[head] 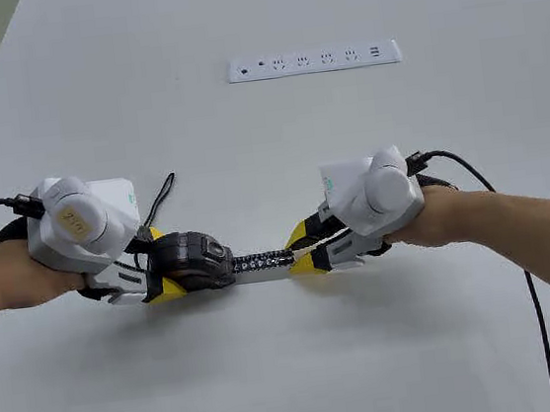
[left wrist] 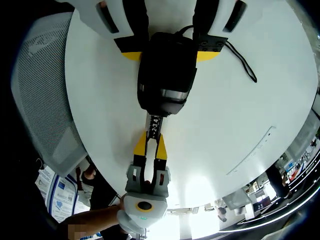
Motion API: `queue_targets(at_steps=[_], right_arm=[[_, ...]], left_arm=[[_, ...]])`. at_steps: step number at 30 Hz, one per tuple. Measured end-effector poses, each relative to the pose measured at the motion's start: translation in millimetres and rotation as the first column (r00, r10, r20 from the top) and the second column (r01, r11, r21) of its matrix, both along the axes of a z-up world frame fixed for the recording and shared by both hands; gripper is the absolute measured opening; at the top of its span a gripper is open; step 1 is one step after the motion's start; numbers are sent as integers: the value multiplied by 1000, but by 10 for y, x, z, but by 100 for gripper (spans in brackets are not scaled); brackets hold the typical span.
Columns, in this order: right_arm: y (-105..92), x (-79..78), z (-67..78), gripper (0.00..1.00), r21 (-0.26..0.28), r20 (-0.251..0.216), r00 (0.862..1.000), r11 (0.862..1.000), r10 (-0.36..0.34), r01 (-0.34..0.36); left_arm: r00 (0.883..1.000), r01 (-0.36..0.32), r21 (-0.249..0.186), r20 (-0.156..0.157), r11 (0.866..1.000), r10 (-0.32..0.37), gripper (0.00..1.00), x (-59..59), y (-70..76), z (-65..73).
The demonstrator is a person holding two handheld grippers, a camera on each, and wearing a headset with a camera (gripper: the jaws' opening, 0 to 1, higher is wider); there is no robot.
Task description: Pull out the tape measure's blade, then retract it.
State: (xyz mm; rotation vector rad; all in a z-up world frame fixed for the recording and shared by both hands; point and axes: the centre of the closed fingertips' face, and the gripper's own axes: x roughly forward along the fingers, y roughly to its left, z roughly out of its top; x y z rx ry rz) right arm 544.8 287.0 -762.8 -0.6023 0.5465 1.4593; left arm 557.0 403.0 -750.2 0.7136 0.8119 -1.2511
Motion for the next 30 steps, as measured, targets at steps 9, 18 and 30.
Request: queue_targets(at_steps=[9, 18, 30], right_arm=[[-89, -10, 16, 12, -5, 1, 1000, 1000, 4, -4], [-165, -14, 17, 12, -13, -2, 1000, 1000, 4, -4], [-277, -25, 25, 12, -19, -1, 1000, 1000, 2, -2]], left_arm=[[1000, 0, 3, -1, 1000, 0, 31, -4, 3, -1], [1000, -2, 4, -3, 1000, 2, 31, -2, 6, -2], [1000, -2, 7, -10, 1000, 2, 31, 0, 9, -8]])
